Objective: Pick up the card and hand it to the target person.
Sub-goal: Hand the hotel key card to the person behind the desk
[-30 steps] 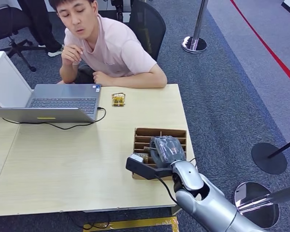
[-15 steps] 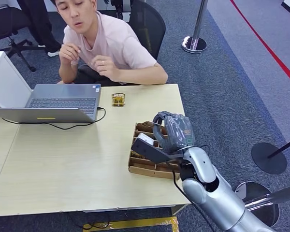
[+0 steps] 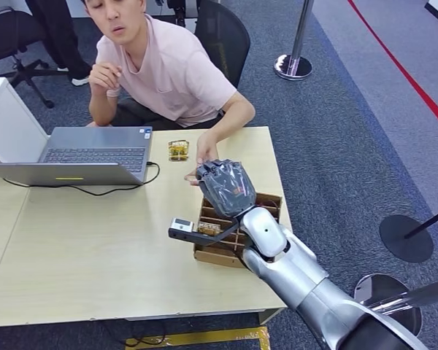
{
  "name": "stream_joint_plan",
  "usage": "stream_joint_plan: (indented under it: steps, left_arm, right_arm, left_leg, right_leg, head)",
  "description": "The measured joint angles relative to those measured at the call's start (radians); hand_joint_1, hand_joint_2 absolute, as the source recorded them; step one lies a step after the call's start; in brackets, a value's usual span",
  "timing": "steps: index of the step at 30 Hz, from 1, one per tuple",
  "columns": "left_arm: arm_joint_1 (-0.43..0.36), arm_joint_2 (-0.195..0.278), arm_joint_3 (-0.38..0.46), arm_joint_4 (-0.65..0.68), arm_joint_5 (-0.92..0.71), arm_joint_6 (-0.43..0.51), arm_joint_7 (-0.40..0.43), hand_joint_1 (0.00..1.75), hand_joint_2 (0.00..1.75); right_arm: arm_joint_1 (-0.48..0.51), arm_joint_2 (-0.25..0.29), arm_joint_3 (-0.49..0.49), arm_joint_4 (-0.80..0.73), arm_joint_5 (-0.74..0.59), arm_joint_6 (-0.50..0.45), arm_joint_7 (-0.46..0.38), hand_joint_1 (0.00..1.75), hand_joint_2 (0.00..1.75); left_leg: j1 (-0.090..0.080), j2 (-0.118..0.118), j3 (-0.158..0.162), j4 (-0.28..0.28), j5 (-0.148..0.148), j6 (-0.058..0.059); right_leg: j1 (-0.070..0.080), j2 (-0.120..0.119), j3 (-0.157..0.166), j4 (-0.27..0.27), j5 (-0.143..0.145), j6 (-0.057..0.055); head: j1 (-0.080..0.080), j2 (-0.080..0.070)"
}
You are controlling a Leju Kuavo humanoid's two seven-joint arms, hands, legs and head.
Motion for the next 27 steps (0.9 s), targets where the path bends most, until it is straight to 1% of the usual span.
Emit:
stream_joint_plan:
  steps: [3, 7, 11, 15, 19, 21, 25, 27]
  left_arm:
    - [0.0, 0.0, 0.0, 0.0, 0.0, 0.0, -0.002, 0.0, 1.75]
    - [0.0, 0.0, 0.0, 0.0, -0.004, -0.001, -0.004, 0.0, 1.75]
    - [0.0, 0.0, 0.0, 0.0, -0.008, -0.008, -0.007, 0.0, 1.75]
    - [0.0, 0.0, -0.001, 0.0, -0.011, -0.016, -0.012, 0.0, 1.75]
    - [0.0, 0.0, -0.004, 0.0, -0.012, -0.026, -0.024, 0.0, 1.75]
    - [0.0, 0.0, -0.005, 0.0, -0.013, -0.029, -0.028, 0.0, 1.75]
    - [0.0, 0.001, -0.005, 0.0, -0.013, -0.01, -0.029, 0.0, 0.0]
    - [0.0, 0.001, -0.005, 0.0, -0.012, -0.003, -0.025, 0.0, 0.0]
  right_arm:
    - [-0.054, 0.052, 0.0, 0.149, 0.013, -0.058, -0.014, 1.43, 1.75]
    - [-0.119, 0.103, -0.002, 0.305, 0.021, -0.088, -0.017, 1.43, 1.75]
    - [-0.155, 0.124, -0.006, 0.391, 0.022, -0.099, -0.016, 1.43, 1.75]
    - [-0.168, 0.132, -0.011, 0.433, 0.027, -0.1, -0.012, 1.43, 1.75]
    - [-0.175, 0.133, -0.015, 0.457, 0.031, -0.1, -0.007, 0.0, 1.75]
    - [-0.178, 0.134, -0.016, 0.465, 0.034, -0.1, -0.005, 0.0, 1.75]
    - [-0.185, 0.134, -0.019, 0.478, 0.038, -0.101, -0.005, 0.0, 1.75]
    - [-0.188, 0.135, -0.023, 0.482, 0.039, -0.103, -0.005, 0.0, 1.75]
  left_leg:
    - [0.0, 0.0, 0.0, 0.0, 0.0, 0.0]
    - [0.0, 0.0, 0.0, 0.0, 0.0, 0.0]
    - [0.0, 0.0, 0.0, 0.0, 0.0, 0.0]
    - [0.0, 0.0, 0.0, 0.0, 0.0, 0.0]
    - [0.0, 0.0, 0.0, 0.0, 0.0, 0.0]
    - [0.0, 0.0, 0.0, 0.0, 0.0, 0.0]
    - [0.0, 0.0, 0.0, 0.0, 0.0, 0.0]
    - [0.0, 0.0, 0.0, 0.0, 0.0, 0.0]
  right_leg:
    - [0.0, 0.0, 0.0, 0.0, 0.0, 0.0]
    - [0.0, 0.0, 0.0, 0.0, 0.0, 0.0]
    - [0.0, 0.0, 0.0, 0.0, 0.0, 0.0]
    - [0.0, 0.0, 0.0, 0.0, 0.0, 0.0]
    - [0.0, 0.0, 0.0, 0.0, 0.0, 0.0]
    - [0.0, 0.0, 0.0, 0.0, 0.0, 0.0]
    - [0.0, 0.0, 0.0, 0.0, 0.0, 0.0]
    - [0.0, 0.0, 0.0, 0.0, 0.0, 0.0]
  head:
    - [0.0, 0.0]
    - [0.0, 0.0]
    - [0.0, 0.0]
    - [0.0, 0.0]
    - [0.0, 0.0]
    - [0.0, 0.0]
    - [0.0, 0.0]
    - [0.0, 0.0]
